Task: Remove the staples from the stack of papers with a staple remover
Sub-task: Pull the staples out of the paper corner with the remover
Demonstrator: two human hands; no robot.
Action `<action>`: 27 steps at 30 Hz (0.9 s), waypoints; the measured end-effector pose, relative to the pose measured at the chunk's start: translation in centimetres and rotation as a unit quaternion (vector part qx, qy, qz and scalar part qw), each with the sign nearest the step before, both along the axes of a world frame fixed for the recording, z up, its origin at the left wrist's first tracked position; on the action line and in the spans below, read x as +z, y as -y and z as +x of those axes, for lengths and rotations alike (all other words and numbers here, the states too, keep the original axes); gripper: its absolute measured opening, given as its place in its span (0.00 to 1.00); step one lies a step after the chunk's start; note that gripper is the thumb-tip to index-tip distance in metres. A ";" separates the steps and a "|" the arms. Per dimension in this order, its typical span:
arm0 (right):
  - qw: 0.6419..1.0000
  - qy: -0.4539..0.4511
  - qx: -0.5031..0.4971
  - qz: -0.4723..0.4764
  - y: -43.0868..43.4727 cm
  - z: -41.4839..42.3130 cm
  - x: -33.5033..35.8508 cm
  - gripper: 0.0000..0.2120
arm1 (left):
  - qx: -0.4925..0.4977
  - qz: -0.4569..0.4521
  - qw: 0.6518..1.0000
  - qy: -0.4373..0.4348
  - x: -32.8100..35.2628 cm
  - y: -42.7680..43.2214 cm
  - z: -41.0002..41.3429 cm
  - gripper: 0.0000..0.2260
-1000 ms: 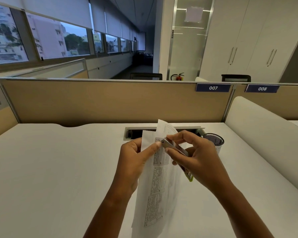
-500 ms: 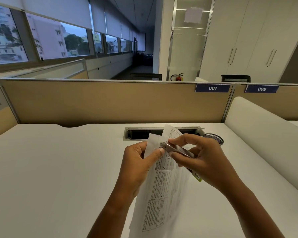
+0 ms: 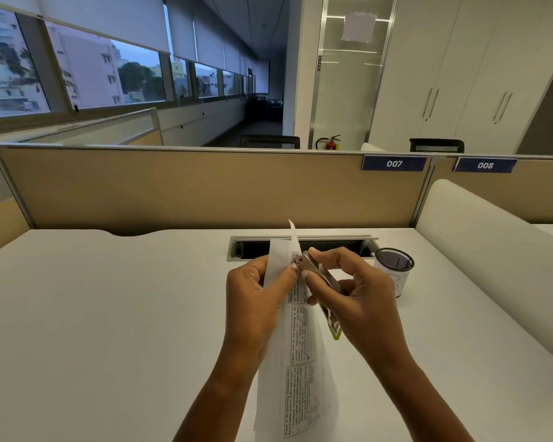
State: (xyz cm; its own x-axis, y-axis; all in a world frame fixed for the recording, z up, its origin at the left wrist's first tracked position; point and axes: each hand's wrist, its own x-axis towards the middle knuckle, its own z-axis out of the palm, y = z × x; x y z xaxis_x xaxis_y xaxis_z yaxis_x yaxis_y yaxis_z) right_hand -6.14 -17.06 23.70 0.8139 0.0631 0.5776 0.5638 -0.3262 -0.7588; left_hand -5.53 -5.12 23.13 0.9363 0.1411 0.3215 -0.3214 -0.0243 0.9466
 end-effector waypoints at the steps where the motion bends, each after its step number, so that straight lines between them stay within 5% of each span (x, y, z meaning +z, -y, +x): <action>1: 1.000 -0.001 -0.006 0.013 -0.2 0.0 -0.2 0.11 | 0.001 -0.001 1.000 0.001 0.0 0.0 0.0 0.01; 11: 0.986 -0.115 0.020 0.115 0.4 0.2 0.0 0.04 | -0.004 0.003 1.000 0.018 -0.1 -0.2 0.1 0.07; 19: 0.937 -0.278 0.117 0.174 0.7 -0.3 1.1 0.12 | 0.017 0.016 0.998 0.058 -0.2 0.2 0.0 0.06; 27: 0.923 -0.309 0.122 0.192 0.7 -0.3 1.4 0.07 | 0.053 0.053 0.992 0.099 -0.6 0.3 0.1 0.04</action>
State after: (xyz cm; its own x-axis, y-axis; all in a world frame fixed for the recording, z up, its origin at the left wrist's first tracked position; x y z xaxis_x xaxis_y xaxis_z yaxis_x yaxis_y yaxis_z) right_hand -6.39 -17.74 25.08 0.9844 0.1742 0.0256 0.0056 0.1139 -0.9935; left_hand -5.44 -5.42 22.55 0.8347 0.1910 0.5164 -0.4913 -0.1651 0.8552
